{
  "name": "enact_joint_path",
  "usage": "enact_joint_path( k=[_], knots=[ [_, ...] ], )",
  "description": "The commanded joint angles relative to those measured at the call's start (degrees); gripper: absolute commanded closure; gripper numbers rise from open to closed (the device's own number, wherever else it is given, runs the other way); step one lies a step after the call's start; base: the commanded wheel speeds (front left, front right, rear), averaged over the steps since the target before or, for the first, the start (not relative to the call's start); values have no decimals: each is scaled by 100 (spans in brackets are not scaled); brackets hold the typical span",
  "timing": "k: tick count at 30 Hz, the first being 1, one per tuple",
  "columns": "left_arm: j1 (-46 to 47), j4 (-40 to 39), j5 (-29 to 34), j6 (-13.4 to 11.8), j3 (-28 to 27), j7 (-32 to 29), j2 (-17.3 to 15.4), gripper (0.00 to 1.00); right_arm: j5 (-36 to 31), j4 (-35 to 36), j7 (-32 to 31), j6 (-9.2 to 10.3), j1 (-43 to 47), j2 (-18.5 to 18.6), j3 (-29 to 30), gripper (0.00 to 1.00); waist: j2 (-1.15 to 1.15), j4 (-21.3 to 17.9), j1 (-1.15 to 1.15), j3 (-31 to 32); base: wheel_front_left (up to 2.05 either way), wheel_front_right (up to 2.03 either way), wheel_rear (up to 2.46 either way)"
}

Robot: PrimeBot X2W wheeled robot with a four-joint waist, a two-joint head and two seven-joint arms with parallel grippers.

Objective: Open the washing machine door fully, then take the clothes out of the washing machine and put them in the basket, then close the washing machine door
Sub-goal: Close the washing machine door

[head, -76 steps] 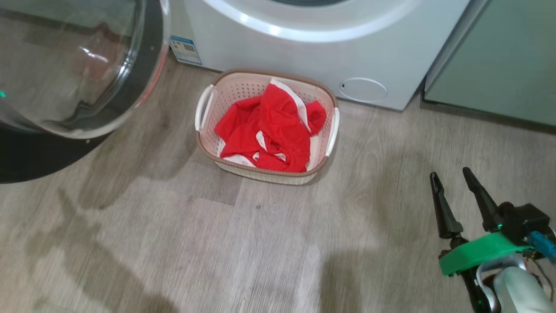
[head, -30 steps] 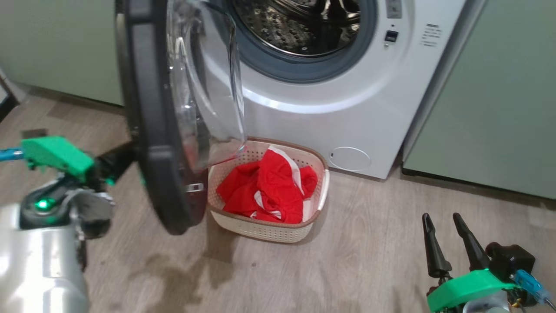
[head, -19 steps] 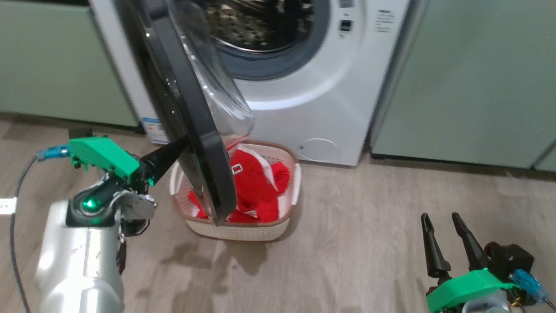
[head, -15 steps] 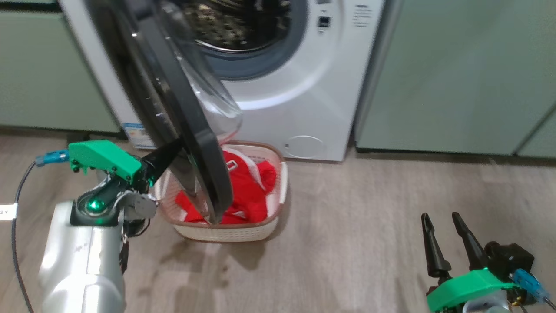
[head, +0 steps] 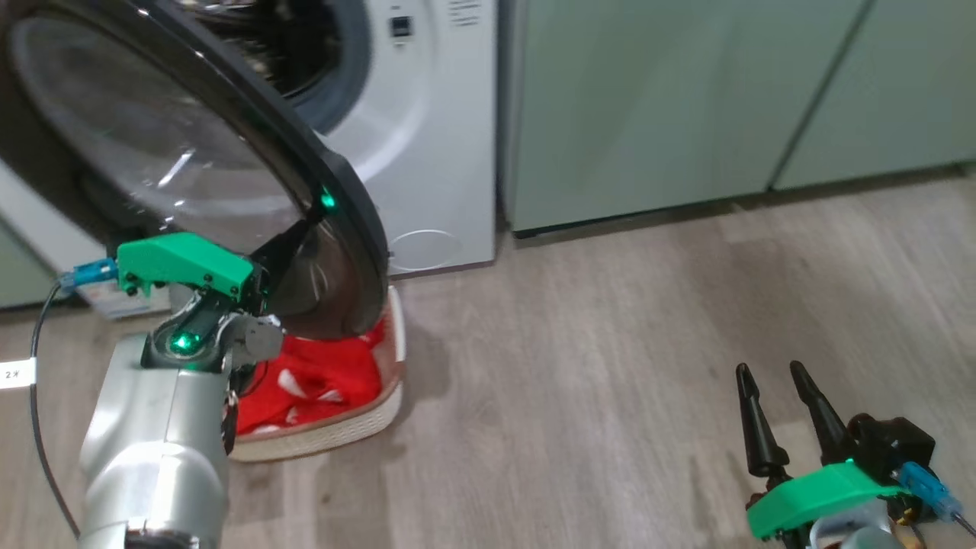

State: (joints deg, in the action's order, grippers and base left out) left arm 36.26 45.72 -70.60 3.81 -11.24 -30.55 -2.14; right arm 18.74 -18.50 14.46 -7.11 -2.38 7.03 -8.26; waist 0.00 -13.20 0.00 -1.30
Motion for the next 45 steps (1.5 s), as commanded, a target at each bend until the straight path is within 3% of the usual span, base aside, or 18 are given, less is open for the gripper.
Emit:
enact_joint_path(
  k=[1,10,21,22,23,24,25,31,37,45],
  knots=[
    [402,-18,-60,118,-184,126,-123,100,15,203,54,-37,-190,74,-98,0,0,-332,0,-38,0,0,0],
    [630,402,-151,327,-199,390,-143,100,13,249,54,-37,-137,122,19,0,0,-397,0,-12,0,0,0],
    [337,146,-326,366,-124,504,-294,97,-4,302,54,-37,-81,81,141,0,0,380,0,129,0,0,0],
    [261,67,-339,366,-135,553,-341,68,-7,308,54,-37,-78,73,155,0,0,456,0,144,0,0,0],
    [180,-33,-322,366,-123,619,-401,48,-14,326,54,-37,-79,65,175,0,0,528,0,158,0,0,0],
    [81,-162,-248,367,-62,701,-475,5,-29,365,54,-37,-81,56,213,0,0,598,0,171,0,0,0],
    [-32,-310,-171,367,14,790,-545,0,-47,401,54,-37,-74,43,256,0,0,668,0,183,0,0,0],
    [-746,-1104,60,367,333,1556,-911,0,-129,548,54,-37,-53,-36,430,0,0,994,0,235,0,0,0],
    [-1310,-1323,252,367,551,2663,-1173,0,-168,603,54,-37,-8,-97,539,0,0,1157,0,280,0,0,0],
    [-1975,-1613,1202,368,1723,4403,-1799,0,-151,630,54,-37,72,-145,616,0,0,1194,0,332,0,0,0]
  ],
)
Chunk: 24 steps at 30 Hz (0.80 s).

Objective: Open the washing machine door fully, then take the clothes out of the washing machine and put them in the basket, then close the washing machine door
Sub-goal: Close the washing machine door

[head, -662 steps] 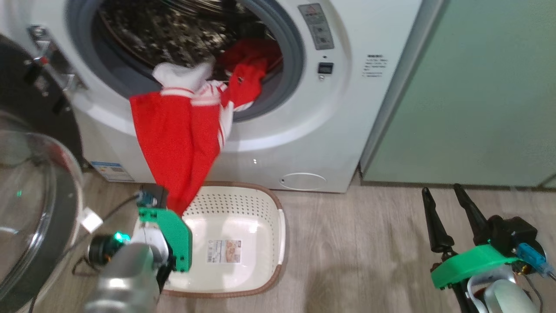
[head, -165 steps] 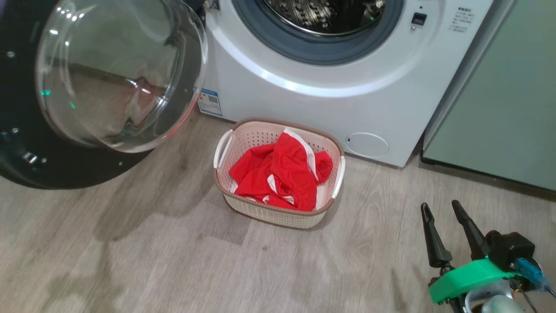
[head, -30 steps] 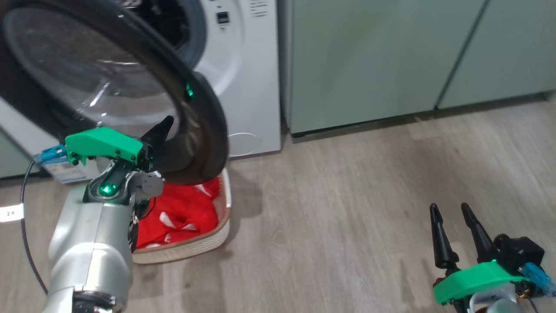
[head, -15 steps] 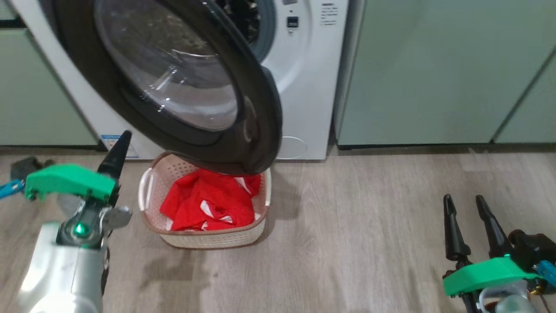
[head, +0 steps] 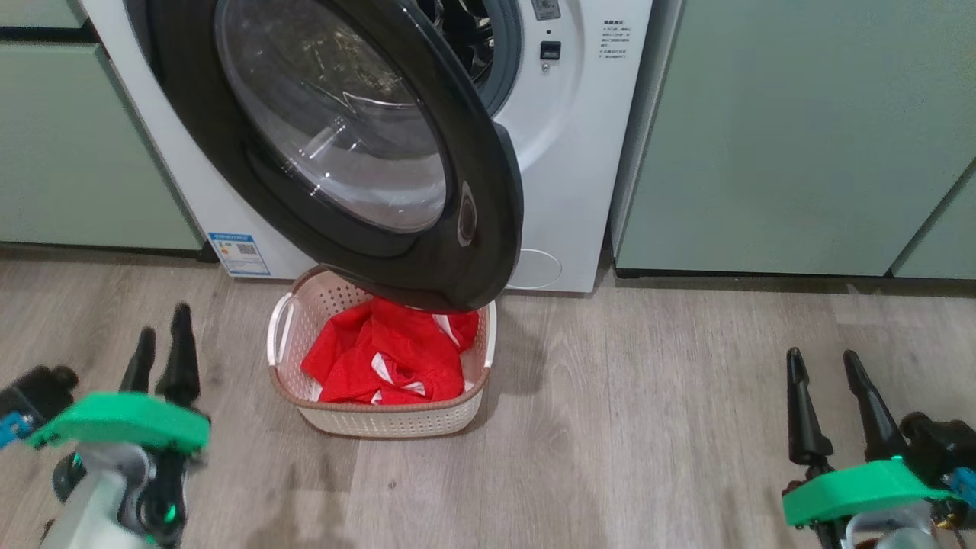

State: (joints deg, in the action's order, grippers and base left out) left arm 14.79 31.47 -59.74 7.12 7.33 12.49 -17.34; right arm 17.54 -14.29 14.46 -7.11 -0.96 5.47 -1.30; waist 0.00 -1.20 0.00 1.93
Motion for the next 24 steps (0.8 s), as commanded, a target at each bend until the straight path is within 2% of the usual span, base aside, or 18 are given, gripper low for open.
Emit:
enact_joint_path(
  k=[1,4,7,10,15,20,24],
  knots=[
    [108,-219,239,36,-39,175,-328,0,-37,216,54,-37,-58,3,-53,0,0,-10,0,17,0,0,0],
    [-10,-296,531,36,32,239,-388,0,-50,228,54,-37,-36,-15,-16,0,0,-28,0,35,0,0,0],
    [-233,-665,1373,36,-249,247,-373,0,-70,248,54,-37,-6,-44,35,0,0,-60,0,48,0,0,0],
    [-538,-992,1937,36,-699,249,-55,0,-94,276,54,-37,18,-73,82,0,0,-100,0,67,0,0,0],
    [-974,-1267,2740,36,-1120,250,285,0,-116,307,54,-37,71,-111,89,0,0,-179,0,88,0,0,0],
    [-1229,-1160,3329,36,-1263,250,437,0,-109,271,54,-37,157,-148,135,0,0,-224,0,117,0,0,0],
    [-1282,-1076,3459,36,-1312,251,495,0,-110,252,54,-37,180,-169,120,0,0,-253,0,105,0,0,0]
  ],
)
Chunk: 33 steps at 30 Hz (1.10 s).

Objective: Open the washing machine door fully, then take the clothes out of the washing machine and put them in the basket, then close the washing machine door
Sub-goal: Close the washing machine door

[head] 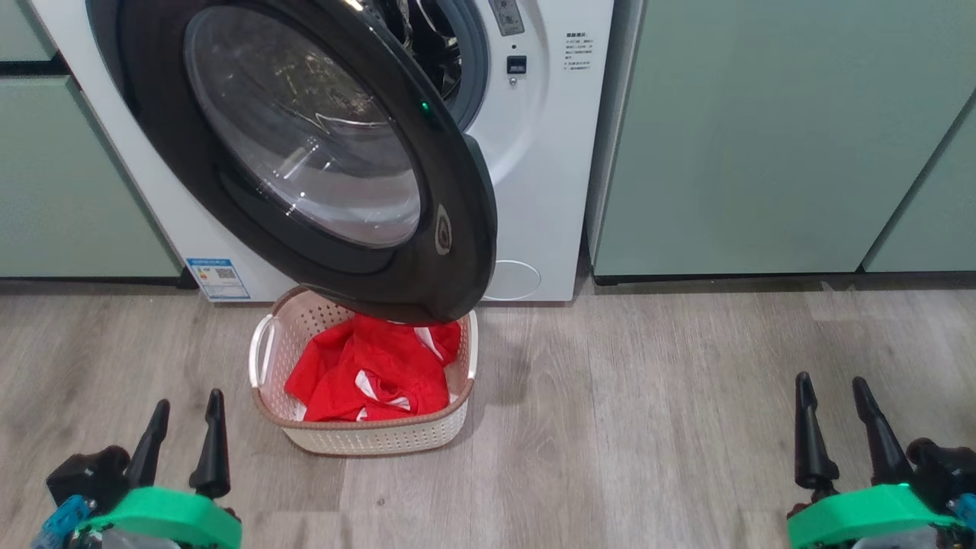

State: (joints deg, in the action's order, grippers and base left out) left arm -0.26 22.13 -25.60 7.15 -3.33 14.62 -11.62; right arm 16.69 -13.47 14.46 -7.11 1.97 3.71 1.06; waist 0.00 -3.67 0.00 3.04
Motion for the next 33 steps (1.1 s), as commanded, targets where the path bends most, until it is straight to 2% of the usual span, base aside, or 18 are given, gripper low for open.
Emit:
enact_joint_path(
  k=[1,15,16,17,19,27,33],
  knots=[
    [222,-137,53,34,-254,37,-70,0,-25,163,54,-37,-115,3,-118,0,0,-13,0,-8,0,0,0],
    [228,-112,32,34,-137,38,-195,0,168,142,54,-37,-211,-10,28,1,0,-15,0,-29,0,0,0],
    [225,-109,35,34,-127,38,-192,0,208,151,54,-37,-222,-16,89,20,0,-8,0,-30,0,0,0],
    [223,-106,37,34,-117,38,-185,0,254,164,54,-37,-236,-23,166,52,0,1,0,-31,0,0,0],
    [212,-98,44,34,-96,38,-157,0,295,187,54,-37,-265,-30,235,100,0,27,0,-37,0,0,0],
    [208,-72,139,34,-63,38,-111,0,502,575,54,-37,-658,8,523,100,0,191,0,-97,0,0,0],
    [297,-53,195,34,16,38,-27,0,583,1071,54,-37,-1175,182,549,100,0,568,0,-122,0,0,0]
  ],
)
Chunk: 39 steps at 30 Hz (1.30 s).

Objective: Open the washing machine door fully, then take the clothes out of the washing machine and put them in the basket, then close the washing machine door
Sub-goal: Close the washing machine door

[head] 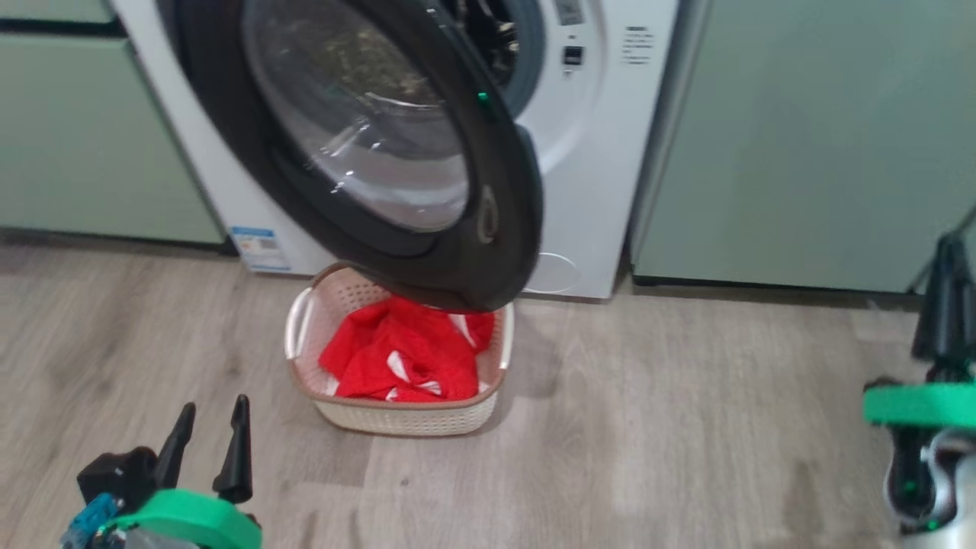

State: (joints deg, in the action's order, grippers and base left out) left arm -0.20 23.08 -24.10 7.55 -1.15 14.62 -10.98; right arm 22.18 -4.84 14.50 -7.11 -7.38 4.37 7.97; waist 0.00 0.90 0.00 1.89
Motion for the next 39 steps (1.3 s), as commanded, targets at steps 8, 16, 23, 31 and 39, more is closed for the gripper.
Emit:
enact_joint_path(
  k=[8,16,23,31,39],
  knots=[
    [351,-82,13,-7,-115,38,54,0,170,721,50,-37,-945,310,-667,100,0,778,0,-31,0,0,0],
    [354,-53,32,-7,98,38,177,0,221,433,50,-37,-1548,479,-1941,100,0,1422,0,-63,0,0,0],
    [437,-39,9,-7,368,38,269,0,283,-563,50,-37,-1910,614,-3250,100,0,1904,0,-154,0,0,0],
    [469,-56,-7,-7,492,38,387,0,678,-1980,50,-37,-2236,557,-3915,100,0,2090,0,-381,0,0,0],
    [663,-133,5,-7,499,38,553,0,834,-2625,50,-37,-2665,594,-3994,100,0,2008,0,-804,0,0,0]
  ],
)
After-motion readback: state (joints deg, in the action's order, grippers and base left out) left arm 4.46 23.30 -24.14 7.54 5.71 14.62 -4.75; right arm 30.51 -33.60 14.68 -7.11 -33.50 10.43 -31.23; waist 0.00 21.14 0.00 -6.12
